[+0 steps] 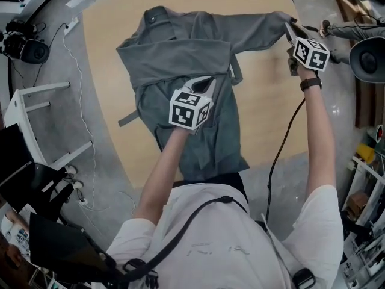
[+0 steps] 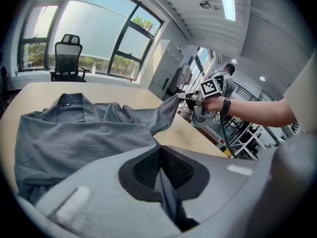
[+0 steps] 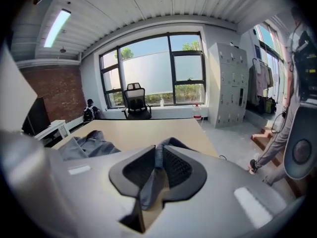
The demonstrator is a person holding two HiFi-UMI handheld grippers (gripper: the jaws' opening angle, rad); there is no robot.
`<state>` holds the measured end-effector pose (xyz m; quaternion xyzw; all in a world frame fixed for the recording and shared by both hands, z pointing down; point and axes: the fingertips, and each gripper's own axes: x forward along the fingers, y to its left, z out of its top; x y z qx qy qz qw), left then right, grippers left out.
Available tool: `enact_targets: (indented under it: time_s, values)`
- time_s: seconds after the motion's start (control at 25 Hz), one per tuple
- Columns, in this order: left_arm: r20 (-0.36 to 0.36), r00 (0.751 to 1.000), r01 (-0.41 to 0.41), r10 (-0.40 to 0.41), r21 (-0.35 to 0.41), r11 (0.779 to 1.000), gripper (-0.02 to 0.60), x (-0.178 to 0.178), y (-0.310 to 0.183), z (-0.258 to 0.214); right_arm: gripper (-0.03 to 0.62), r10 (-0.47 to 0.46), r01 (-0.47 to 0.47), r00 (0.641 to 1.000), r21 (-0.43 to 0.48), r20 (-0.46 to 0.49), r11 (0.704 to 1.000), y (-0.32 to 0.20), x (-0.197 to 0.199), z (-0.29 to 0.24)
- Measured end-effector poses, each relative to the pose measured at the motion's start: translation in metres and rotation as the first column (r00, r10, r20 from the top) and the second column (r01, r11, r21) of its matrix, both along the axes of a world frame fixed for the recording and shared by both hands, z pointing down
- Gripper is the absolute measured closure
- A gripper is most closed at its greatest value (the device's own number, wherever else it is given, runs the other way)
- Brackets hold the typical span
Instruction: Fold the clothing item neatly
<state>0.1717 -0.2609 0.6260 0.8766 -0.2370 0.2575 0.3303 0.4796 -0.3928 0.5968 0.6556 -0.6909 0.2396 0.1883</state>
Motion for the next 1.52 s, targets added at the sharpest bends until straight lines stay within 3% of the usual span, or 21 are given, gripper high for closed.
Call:
enact_targets:
  time_s: [0.32, 0.6, 0.92, 1.12, 1.28, 1.32, 1.4, 1.52]
  values:
    - [-0.038, 0.991, 0.128, -0.127, 0.030, 0.991, 0.580, -0.069, -0.006, -0.027, 0.537, -0.223, 0.225, 0.974, 0.070, -0.040, 0.972, -0.028, -0.127, -0.078]
    - [-0.059, 0.971, 0.236, -0.233, 0.047, 0.971, 0.580, -0.136, 0.000, -0.043, 0.537, -0.396, 0.399, 0.917, 0.115, -0.049, 0.910, -0.039, -0.250, -0.133]
    - [-0.076, 0.932, 0.359, -0.355, 0.046, 0.932, 0.580, -0.205, 0.007, -0.047, 0.537, -0.519, 0.518, 0.854, 0.138, -0.032, 0.844, -0.062, -0.386, -0.154]
    - [-0.074, 0.908, 0.415, -0.412, 0.035, 0.909, 0.580, -0.239, 0.014, -0.044, 0.536, -0.584, 0.581, 0.812, 0.087, 0.003, 0.809, -0.053, -0.472, -0.117]
    - [-0.047, 0.887, 0.460, -0.459, 0.017, 0.888, 0.580, -0.269, 0.025, -0.031, 0.531, -0.626, 0.627, 0.779, -0.037, 0.046, 0.778, -0.016, -0.529, -0.030]
    - [-0.040, 0.883, 0.469, -0.468, 0.012, 0.883, 0.580, -0.275, 0.027, -0.027, 0.506, -0.645, 0.647, 0.762, -0.076, 0.055, 0.758, -0.003, -0.541, -0.005]
    - [-0.025, 0.876, 0.482, -0.481, 0.003, 0.876, 0.580, -0.285, 0.031, -0.020, 0.381, -0.694, 0.698, 0.714, -0.150, 0.088, 0.700, 0.033, -0.563, 0.041]
    - [0.000, 0.872, 0.489, -0.489, -0.011, 0.872, 0.580, -0.299, 0.037, -0.012, 0.392, -0.735, 0.745, 0.663, -0.210, 0.138, 0.633, 0.083, -0.581, 0.081]
